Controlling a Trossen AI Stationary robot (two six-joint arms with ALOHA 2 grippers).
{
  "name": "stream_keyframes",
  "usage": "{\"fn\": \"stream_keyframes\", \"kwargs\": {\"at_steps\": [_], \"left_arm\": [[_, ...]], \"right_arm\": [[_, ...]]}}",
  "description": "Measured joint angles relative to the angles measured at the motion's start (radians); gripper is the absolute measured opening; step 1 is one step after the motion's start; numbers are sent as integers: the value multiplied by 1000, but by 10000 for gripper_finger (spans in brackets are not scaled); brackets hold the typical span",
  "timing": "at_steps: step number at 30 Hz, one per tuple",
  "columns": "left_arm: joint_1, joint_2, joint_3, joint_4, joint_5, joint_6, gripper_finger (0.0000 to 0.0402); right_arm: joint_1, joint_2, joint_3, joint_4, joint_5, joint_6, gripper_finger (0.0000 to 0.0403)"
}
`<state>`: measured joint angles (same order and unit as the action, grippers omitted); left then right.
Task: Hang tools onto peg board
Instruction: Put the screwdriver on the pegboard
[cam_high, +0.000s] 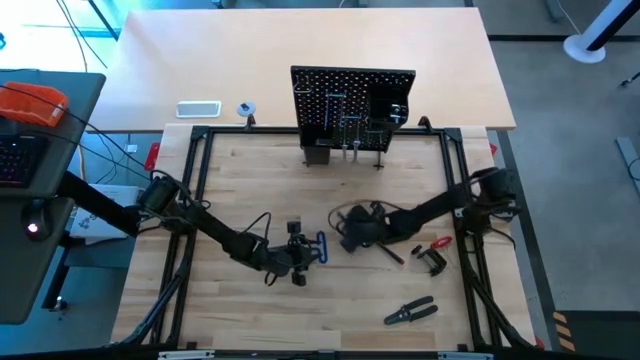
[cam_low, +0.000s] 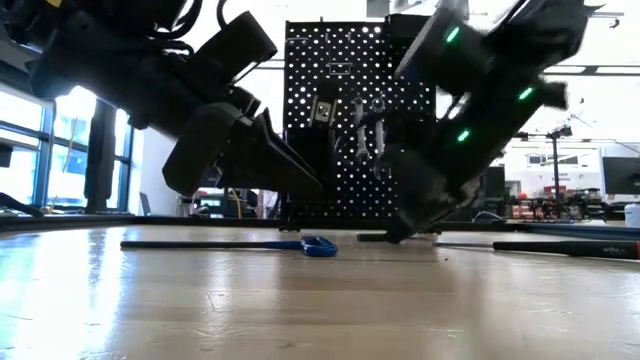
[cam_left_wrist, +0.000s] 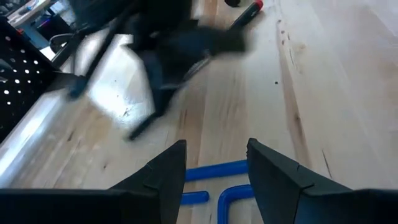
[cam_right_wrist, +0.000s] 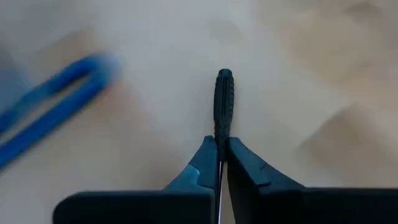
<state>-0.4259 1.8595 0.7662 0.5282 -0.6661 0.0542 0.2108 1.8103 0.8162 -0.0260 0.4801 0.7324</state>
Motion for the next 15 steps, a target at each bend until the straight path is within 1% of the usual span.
{"fn": "stream_keyframes", "kwargs": {"at_steps": [2, 5, 11, 15], "left_arm": [[6, 0, 0, 1, -1, 0, 158], [16, 0, 0, 4, -2, 1, 158], [39, -1, 0, 52, -4, 8, 158], [63, -2, 1, 53, -2, -17, 158]], "right_arm": [[31, -39, 0, -20, -13, -8, 5], [61, -84, 2, -26, 8, -13, 5], [87, -127, 2, -47, 8, -8, 5], [98, -133, 2, -42, -1, -24, 5]]}}
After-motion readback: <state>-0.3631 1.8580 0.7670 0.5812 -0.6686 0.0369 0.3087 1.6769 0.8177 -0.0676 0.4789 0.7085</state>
